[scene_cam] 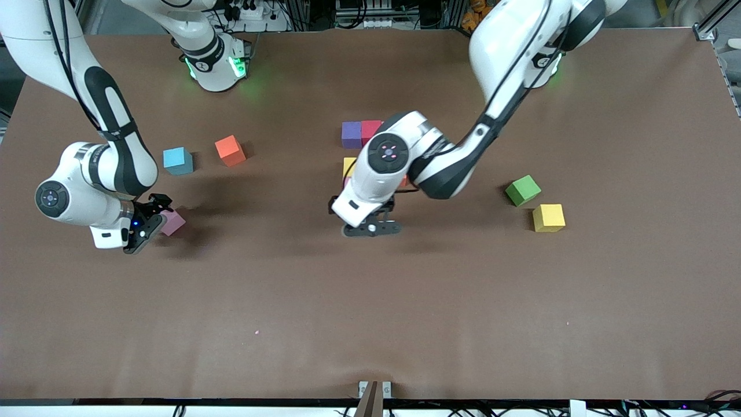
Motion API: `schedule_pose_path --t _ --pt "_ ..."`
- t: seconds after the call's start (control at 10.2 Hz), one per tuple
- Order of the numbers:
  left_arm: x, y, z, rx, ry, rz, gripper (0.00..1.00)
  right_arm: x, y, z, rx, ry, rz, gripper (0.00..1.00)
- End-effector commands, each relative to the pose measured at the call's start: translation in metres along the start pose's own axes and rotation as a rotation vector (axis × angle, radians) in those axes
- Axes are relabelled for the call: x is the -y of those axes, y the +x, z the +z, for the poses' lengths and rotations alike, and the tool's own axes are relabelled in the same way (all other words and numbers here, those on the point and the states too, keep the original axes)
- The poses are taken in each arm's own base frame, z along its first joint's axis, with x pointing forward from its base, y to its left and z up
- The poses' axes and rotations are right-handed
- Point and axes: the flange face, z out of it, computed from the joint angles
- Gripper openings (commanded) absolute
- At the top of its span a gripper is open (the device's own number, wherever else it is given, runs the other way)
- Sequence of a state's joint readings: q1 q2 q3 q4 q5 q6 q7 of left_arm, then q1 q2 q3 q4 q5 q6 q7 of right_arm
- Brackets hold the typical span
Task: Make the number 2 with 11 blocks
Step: 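Grasp the yellow cube with the left gripper while the right gripper lifts pink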
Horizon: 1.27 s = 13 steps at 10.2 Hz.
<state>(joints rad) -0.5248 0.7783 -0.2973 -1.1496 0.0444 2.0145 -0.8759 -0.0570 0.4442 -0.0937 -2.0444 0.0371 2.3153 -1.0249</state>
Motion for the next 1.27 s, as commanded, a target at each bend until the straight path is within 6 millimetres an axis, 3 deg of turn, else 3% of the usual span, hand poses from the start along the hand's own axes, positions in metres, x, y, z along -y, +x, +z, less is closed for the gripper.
schedule_pose_path --t 0.0,0.2,0.39,0.59,0.78,1.17 --pt "0.061 0.022 -0.058 0.016 0.061 0.006 1.00 0.005 0.007 -0.013 -0.016 -0.004 0.013 1.00" --pt "0.140 0.057 -0.091 0.039 0.113 0.001 1.00 0.002 0.008 -0.019 -0.015 -0.001 0.018 1.00" --pt "0.234 0.100 -0.103 0.120 0.157 -0.026 1.00 0.002 0.007 -0.018 -0.014 0.003 0.021 1.00" --pt "0.310 0.123 -0.091 0.173 0.169 -0.048 1.00 0.004 0.003 -0.011 -0.012 0.011 0.031 1.00" --pt "0.373 0.126 -0.071 0.199 0.257 -0.095 1.00 0.008 0.002 -0.005 -0.015 0.028 0.066 1.00" --pt "0.435 0.111 -0.027 0.178 0.296 -0.066 1.00 0.010 0.000 0.003 -0.029 0.024 0.082 1.00"
